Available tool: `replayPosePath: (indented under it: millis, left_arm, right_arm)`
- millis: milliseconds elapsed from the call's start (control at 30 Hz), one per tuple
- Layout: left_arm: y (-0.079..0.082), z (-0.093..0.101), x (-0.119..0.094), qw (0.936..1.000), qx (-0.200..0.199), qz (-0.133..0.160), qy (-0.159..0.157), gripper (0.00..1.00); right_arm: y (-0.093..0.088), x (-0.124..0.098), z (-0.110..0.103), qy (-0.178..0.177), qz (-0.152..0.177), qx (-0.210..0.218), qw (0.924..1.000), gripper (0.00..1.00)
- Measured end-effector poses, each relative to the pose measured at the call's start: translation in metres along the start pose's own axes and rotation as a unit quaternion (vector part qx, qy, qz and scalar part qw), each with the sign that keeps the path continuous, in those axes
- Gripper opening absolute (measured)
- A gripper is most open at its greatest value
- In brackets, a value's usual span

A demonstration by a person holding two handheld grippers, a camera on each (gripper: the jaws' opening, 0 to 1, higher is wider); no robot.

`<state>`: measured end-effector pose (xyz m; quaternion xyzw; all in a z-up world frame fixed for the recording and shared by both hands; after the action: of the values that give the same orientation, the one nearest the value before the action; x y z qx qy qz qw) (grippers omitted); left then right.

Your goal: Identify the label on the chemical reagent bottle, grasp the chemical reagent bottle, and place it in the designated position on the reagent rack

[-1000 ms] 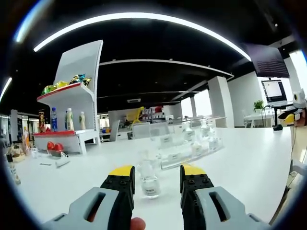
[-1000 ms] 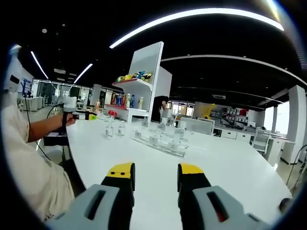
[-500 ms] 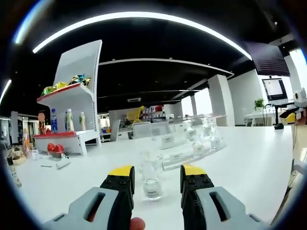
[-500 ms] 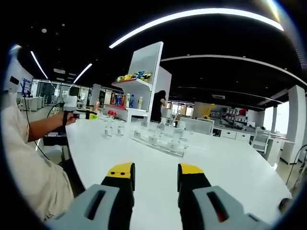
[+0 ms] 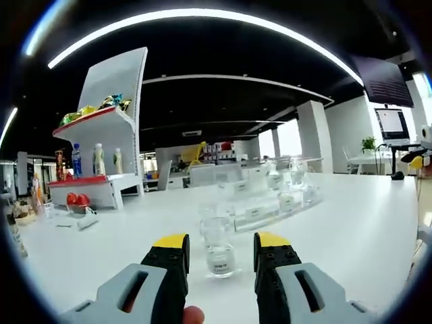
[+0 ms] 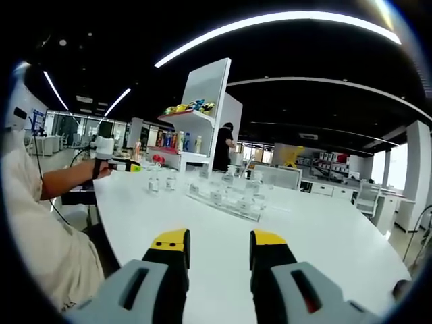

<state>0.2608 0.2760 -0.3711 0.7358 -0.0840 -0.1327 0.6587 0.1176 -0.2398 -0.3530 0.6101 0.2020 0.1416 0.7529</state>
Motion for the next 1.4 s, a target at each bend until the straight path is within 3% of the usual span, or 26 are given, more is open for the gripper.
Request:
replayPosePath:
  millis: [567, 867, 1400]
  left_arm:
    - [-0.004, 0.004, 0.026, 0.9998, 0.008, -0.02, -0.003, 0.39]
    - [-0.012, -0.002, 0.038, 0.9996, -0.001, -0.027, 0.011, 0.38]
    - [-0.02, 0.0, 0.051, 0.9997, -0.006, -0.014, 0.019, 0.38]
  right_arm:
    - [-0.004, 0.004, 0.001, 0.0, -0.006, 0.004, 1.0, 0.34]
    - [-0.005, 0.005, 0.0, 0.001, -0.007, 0.004, 1.0, 0.34]
    - [-0.005, 0.006, 0.0, 0.001, -0.008, 0.004, 1.0, 0.34]
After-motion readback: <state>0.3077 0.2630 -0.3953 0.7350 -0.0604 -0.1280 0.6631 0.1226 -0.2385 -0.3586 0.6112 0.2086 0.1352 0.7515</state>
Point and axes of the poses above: the point that each gripper's makers call its tool centre point, and the gripper's own axes: x roughly forward along the fingers, z roughly to its right, y roughly out of its top, the point moved 7 cm from there along -x, roughly backward along the fingers, and after that the axes turned 5 degrees about -z, right-handed, at the moved point
